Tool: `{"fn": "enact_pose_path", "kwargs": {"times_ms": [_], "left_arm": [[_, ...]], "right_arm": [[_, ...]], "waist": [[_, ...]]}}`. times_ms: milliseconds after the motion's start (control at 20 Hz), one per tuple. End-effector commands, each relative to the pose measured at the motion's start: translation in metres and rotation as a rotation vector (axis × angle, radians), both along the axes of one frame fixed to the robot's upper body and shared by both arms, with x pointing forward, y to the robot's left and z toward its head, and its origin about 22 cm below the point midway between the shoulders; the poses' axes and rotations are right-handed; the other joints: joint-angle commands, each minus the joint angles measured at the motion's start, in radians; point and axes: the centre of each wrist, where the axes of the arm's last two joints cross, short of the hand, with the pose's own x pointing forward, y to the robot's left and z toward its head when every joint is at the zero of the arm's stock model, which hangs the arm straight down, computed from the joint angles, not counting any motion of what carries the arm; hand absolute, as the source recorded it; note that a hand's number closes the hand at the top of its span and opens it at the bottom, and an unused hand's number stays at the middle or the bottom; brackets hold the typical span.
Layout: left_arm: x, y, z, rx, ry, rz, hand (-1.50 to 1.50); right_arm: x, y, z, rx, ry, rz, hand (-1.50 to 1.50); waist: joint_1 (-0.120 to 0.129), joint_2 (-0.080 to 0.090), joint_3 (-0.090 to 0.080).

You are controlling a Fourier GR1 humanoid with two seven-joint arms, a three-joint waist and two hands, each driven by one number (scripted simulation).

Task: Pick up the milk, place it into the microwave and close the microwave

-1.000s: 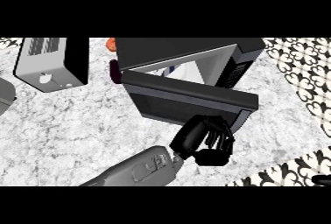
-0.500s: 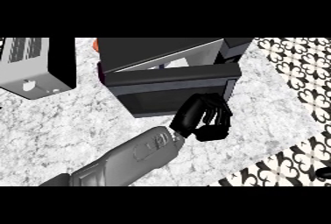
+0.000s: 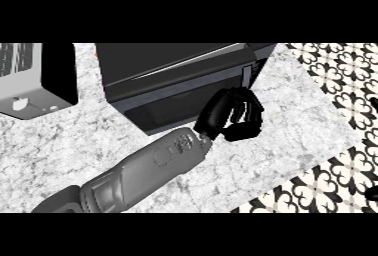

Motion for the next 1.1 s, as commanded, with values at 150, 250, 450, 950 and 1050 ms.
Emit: {"fn": "enact_pose_path", "kwargs": {"times_ms": [150, 250, 450, 950, 1050], "left_arm": [[0.01, -0.02, 0.033, -0.034, -0.058, -0.018, 1.5], [0.012, -0.021, 0.036, -0.035, -0.063, -0.015, 1.5], [0.016, -0.022, 0.039, -0.034, -0.062, -0.011, 1.5], [0.022, -0.021, 0.041, -0.051, -0.04, 0.031, 1.5], [0.022, -0.022, 0.042, -0.048, -0.038, 0.04, 1.5]], "right_arm": [[0.01, 0.009, 0.015, -0.015, -0.008, 0.171, -1.5], [0.016, 0.016, 0.029, -0.05, -0.035, 0.225, -1.5], [0.024, 0.039, 0.053, -0.114, -0.087, 0.411, 1.5], [0.023, 0.075, 0.078, -0.179, -0.12, 0.583, 1.5], [0.021, 0.081, 0.076, -0.181, -0.112, 0.594, 1.5]], "waist": [[-0.036, 0.007, 0.003], [-0.036, 0.007, 0.002], [-0.039, 0.0, 0.003], [-0.073, 0.006, 0.004], [-0.083, 0.005, 0.006]]}}
